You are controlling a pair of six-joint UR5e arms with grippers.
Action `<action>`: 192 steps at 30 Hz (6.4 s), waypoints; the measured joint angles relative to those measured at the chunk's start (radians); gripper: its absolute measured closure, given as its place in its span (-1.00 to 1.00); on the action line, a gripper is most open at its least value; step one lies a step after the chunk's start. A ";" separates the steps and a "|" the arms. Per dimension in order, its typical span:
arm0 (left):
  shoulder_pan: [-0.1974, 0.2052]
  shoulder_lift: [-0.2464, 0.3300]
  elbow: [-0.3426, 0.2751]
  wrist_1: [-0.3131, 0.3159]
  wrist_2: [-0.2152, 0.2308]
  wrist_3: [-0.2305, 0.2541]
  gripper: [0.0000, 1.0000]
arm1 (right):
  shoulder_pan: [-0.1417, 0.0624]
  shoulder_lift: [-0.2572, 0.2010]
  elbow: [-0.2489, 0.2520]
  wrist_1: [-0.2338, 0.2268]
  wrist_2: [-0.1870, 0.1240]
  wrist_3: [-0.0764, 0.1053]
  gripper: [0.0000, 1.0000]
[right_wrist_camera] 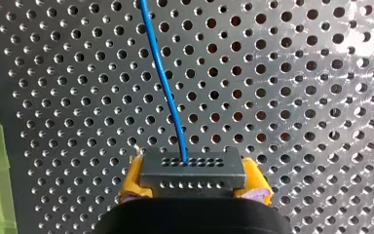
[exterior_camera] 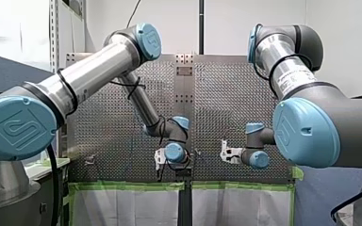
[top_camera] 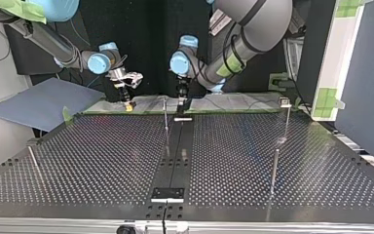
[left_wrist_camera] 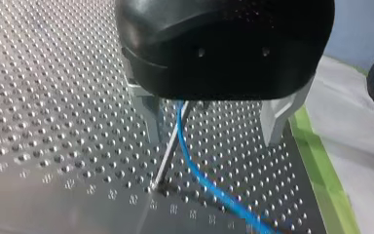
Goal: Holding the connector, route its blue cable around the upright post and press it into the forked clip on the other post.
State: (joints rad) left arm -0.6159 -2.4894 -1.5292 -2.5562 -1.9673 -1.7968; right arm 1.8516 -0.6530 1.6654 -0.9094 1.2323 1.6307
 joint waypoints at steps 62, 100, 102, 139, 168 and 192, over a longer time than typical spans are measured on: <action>-0.039 0.007 -0.017 0.022 0.082 -0.002 -1.00 | 0.000 0.000 0.000 -0.003 -0.002 0.020 1.00; -0.146 0.305 -0.316 0.110 -0.061 -0.040 -1.00 | 0.001 0.000 0.000 0.030 0.064 0.120 1.00; -0.146 0.327 -0.338 0.112 -0.067 -0.045 -1.00 | 0.001 0.000 0.000 0.029 0.066 0.127 1.00; -0.149 0.645 -0.656 0.287 -0.144 -0.070 -1.00 | -0.013 -0.012 0.000 -0.013 0.212 0.074 1.00; -0.148 0.706 -0.909 0.371 -0.128 -0.072 -1.00 | -0.003 -0.011 -0.006 -0.017 0.199 0.079 1.00; -0.141 0.706 -0.958 0.442 -0.138 -0.071 -1.00 | 0.020 -0.134 -0.059 0.175 0.248 0.028 1.00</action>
State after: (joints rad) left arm -0.7568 -1.7836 -2.4877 -2.1141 -2.1051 -1.8683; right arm 1.8713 -0.7872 1.6068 -0.7342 1.4799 1.6589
